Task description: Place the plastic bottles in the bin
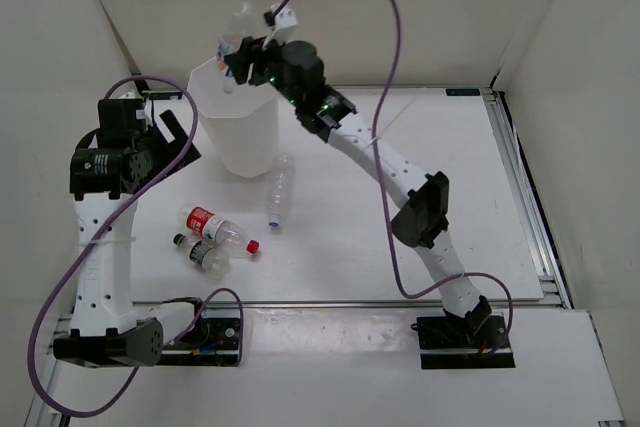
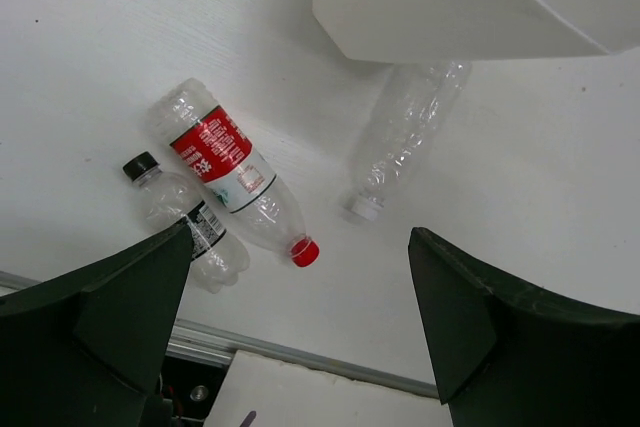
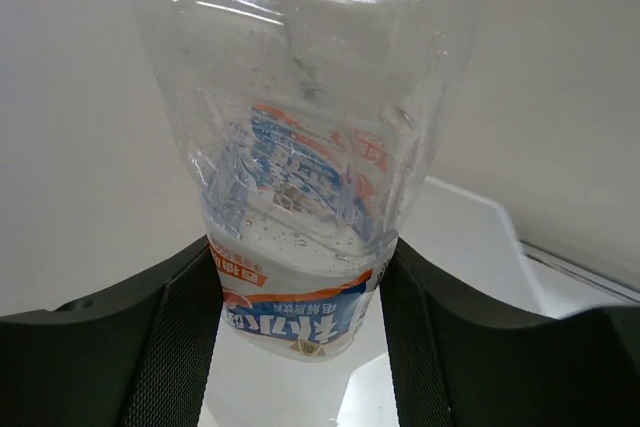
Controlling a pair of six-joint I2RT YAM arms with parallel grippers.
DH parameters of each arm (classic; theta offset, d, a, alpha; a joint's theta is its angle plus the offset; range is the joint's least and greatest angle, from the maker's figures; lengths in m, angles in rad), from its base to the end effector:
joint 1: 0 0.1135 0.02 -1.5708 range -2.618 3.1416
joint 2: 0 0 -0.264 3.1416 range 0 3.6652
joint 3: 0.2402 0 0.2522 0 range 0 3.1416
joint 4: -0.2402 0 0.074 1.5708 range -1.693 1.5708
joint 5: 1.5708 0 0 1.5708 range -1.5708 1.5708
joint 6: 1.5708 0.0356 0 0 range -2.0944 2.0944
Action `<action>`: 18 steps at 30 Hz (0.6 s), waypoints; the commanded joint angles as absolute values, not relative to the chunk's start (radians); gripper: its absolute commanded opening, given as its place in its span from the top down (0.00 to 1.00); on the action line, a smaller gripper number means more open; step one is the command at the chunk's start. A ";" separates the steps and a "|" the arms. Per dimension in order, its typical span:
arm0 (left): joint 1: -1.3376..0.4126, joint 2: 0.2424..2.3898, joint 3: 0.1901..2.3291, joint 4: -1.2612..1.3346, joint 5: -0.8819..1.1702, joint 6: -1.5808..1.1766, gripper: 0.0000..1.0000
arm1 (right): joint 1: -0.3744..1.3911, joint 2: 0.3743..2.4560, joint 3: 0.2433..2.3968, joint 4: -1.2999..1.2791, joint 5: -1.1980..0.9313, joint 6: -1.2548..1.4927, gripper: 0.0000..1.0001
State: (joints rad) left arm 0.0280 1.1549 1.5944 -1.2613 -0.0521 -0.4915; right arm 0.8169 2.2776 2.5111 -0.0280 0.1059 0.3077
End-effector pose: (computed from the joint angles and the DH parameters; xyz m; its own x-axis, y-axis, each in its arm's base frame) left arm 0.1840 0.0070 0.4333 -0.6155 -0.4887 -0.6183 -0.4014 0.8695 -0.2877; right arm 0.3607 0.3787 0.4516 -0.0650 0.3708 -0.9264 -0.6657 0.6755 0.3171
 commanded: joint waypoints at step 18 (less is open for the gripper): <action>0.054 1.722 2.202 -1.141 0.121 -0.877 0.00 | 0.902 1.744 2.235 -0.336 0.589 0.158 0.00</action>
